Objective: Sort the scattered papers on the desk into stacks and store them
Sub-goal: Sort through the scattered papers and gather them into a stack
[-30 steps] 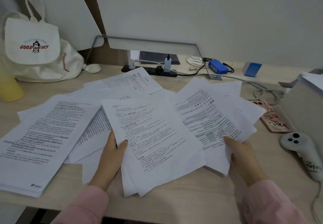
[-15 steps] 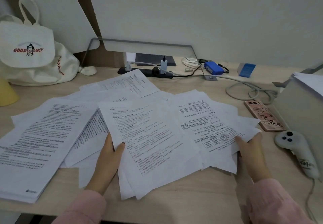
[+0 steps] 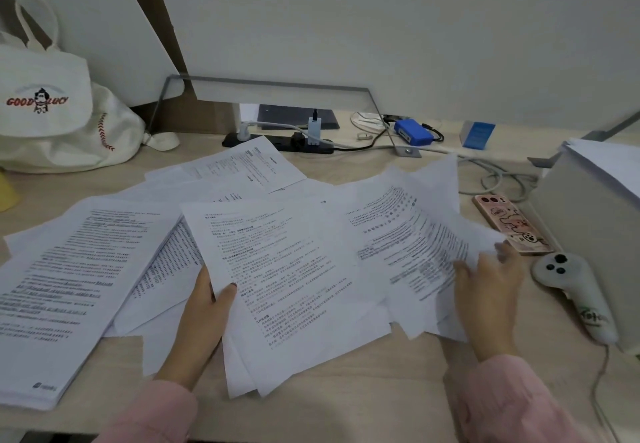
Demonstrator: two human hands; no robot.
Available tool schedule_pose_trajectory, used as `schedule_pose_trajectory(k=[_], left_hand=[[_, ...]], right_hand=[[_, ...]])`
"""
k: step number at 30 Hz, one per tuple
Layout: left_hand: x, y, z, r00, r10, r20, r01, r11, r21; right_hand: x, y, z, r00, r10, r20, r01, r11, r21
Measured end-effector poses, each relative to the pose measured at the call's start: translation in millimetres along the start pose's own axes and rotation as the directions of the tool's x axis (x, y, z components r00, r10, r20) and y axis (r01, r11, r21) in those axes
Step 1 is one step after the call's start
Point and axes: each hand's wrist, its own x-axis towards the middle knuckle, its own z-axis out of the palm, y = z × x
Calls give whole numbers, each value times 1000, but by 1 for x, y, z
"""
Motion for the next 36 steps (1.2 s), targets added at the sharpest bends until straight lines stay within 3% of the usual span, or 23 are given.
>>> schedule_pose_trajectory(k=[3,9,11,13,15,16,18,21,22,24,26,29,32,36], left_hand=[[-1,1,0,1000,7,7,-7,1000,-8],[-1,2,-1,1000,-3,17,3,1000,-3],[-1,2,-2,999,-18,29,18,1000,-4],[-2,3,-3,998,-39,44,39,999,-4],[-4,6,-3,997,-48,59,49,999,-12],[-5,8,-3,998,-38,59,38,999,-11],[-8,14,-4,998,10,58,-10,1000,-3],[-11,21,-6,997,34,64,-34,999,-2],[-11,20,-7,997,42,68,-42,999,8],[-7,17,-9,995,59,77,-63,997,50],[-5,17,-8,995,56,79,-59,997,44],[-5,18,-6,997,14,73,-13,1000,-11],[-4,20,-5,998,-37,45,40,997,-65],[-4,20,-6,996,-58,62,62,996,-58]], right_hand=[[-1,-9,-9,993,-78,-94,88,990,108],[20,-26,-13,979,173,-108,-93,850,519],[31,-34,-15,949,313,-30,-216,719,660],[39,-41,-17,914,390,110,-316,514,797],[45,-44,-14,894,357,271,-384,301,873],[47,-42,-11,888,309,341,-428,278,860],[48,-42,-5,849,186,495,-527,377,762],[47,-44,1,703,69,707,-578,635,513],[47,-47,2,669,62,740,-532,736,419],[49,-56,6,681,71,729,-298,936,187],[55,-64,10,717,-6,697,34,999,-26],[60,-80,20,719,-105,687,329,922,-203],[61,-98,38,683,-265,681,549,801,-238],[49,-123,67,508,-537,673,815,552,-175]])
